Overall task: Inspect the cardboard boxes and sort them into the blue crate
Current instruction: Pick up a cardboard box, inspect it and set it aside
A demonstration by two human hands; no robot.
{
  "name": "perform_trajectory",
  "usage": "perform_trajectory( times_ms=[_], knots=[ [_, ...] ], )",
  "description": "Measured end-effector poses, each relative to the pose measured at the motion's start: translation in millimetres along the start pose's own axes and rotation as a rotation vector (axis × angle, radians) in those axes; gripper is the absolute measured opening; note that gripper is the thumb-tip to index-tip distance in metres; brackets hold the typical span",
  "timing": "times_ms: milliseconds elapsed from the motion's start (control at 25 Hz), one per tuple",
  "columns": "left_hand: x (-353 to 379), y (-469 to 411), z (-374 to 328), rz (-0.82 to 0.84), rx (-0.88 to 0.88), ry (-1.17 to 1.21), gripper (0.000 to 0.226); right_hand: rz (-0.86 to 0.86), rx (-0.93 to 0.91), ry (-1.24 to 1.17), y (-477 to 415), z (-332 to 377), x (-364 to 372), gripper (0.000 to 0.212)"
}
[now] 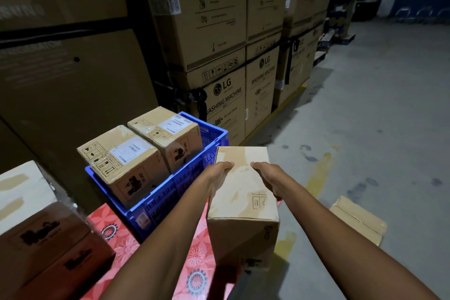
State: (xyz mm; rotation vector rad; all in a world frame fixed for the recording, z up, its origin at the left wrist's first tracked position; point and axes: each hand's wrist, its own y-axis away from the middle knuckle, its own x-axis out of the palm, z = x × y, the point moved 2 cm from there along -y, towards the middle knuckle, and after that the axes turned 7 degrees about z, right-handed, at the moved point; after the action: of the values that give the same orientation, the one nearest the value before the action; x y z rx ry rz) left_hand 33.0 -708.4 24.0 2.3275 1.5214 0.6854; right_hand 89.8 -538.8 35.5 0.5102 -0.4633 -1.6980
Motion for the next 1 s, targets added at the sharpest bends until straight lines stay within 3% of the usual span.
perform_trajectory(
  times_ms=[240,520,600,680,760,880,1000],
  knots=[
    [-1,1,9,-0.139,0.069,-0.105,0.048,-0.090,-0.057,0.074,13,-6,1,0.040],
    [11,41,23,-0.059,0.252,0.078,0.043,-0.125,-0.214,0.045,36,-41,1,0.099],
    [5,50,26,-0.057,0.286,0.078,0.052,-0.133,-0.275,-0.017,44,-46,3,0.112],
    [0,64,25,-0.083,0.354,0.062,0.062,-0.166,-0.337,-0.066,43,-51,2,0.105],
    [-4,80,21,-0.133,0.395,0.125,0.054,-0.194,-0.353,-0.146,39,-55,0,0.098],
    [-12,91,34,-0.106,0.348,0.194,0.059,-0.176,-0.328,-0.334,72,-56,11,0.095],
    [-18,97,72,-0.031,0.246,0.169,0.061,-0.084,-0.320,-0.374,86,-81,19,0.068]
  ],
)
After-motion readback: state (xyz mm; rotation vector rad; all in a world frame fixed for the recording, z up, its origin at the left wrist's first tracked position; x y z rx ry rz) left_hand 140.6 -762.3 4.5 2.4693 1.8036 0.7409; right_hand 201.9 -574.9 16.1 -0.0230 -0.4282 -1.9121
